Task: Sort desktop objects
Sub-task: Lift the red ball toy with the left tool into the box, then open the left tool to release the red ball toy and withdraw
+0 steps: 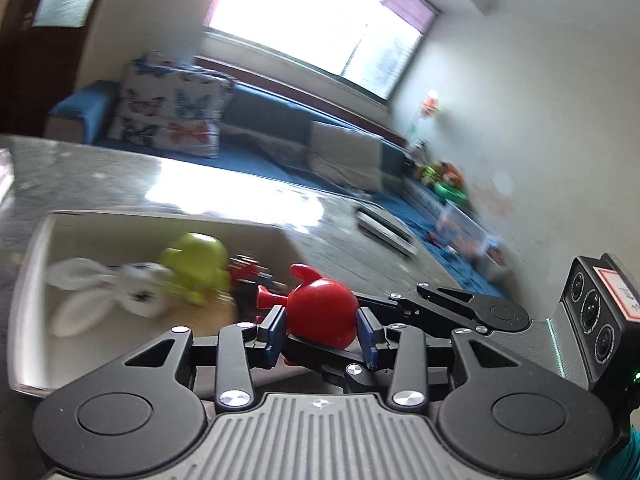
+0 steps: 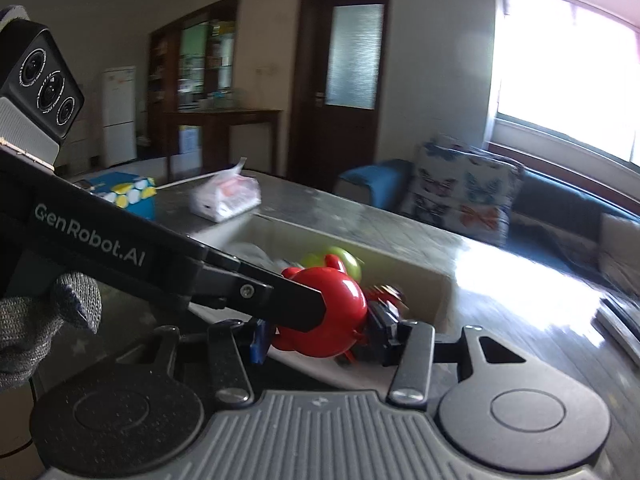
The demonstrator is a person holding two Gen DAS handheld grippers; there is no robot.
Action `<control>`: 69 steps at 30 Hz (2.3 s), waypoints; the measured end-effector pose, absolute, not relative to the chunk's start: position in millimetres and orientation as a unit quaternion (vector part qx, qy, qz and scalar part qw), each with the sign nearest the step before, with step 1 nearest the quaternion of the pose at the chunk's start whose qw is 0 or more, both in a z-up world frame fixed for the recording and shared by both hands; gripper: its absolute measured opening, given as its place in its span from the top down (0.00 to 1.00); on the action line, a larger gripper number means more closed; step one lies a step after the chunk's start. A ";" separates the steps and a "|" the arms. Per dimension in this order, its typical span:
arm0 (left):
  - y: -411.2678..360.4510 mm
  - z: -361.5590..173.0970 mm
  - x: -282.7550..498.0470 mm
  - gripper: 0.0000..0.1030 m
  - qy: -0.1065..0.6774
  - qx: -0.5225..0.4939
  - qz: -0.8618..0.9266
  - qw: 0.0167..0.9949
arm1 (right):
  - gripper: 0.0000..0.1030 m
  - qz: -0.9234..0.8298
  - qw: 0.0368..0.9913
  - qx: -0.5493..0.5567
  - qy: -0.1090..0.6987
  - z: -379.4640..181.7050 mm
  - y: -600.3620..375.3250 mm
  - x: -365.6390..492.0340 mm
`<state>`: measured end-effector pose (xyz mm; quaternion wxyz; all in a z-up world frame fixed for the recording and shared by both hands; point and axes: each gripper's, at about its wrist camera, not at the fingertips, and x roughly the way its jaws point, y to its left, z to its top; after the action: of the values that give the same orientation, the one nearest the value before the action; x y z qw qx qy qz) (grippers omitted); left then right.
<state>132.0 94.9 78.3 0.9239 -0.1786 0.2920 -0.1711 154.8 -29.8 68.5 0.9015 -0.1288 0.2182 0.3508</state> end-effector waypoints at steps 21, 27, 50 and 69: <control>190.1 29.4 186.2 0.60 0.377 -0.265 -0.087 0.883 | 0.53 0.441 0.816 -0.169 0.335 24.7 68.2 248.6; 191.1 22.8 190.5 0.60 0.388 -0.270 -0.080 0.878 | 0.53 0.437 0.809 -0.196 0.341 19.5 77.3 249.6; 182.5 43.4 165.7 0.60 0.359 -0.243 -0.068 0.898 | 0.50 0.406 0.848 -0.147 0.307 40.0 48.4 220.8; 126.6 61.5 108.6 0.60 0.316 -0.114 -0.042 0.941 | 0.25 0.325 0.892 -0.111 0.293 52.1 0.3 151.0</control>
<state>108.6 126.6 61.5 0.9410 -0.1144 0.3156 -0.0419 151.0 0.3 52.1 0.8923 -0.1105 0.2934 0.3248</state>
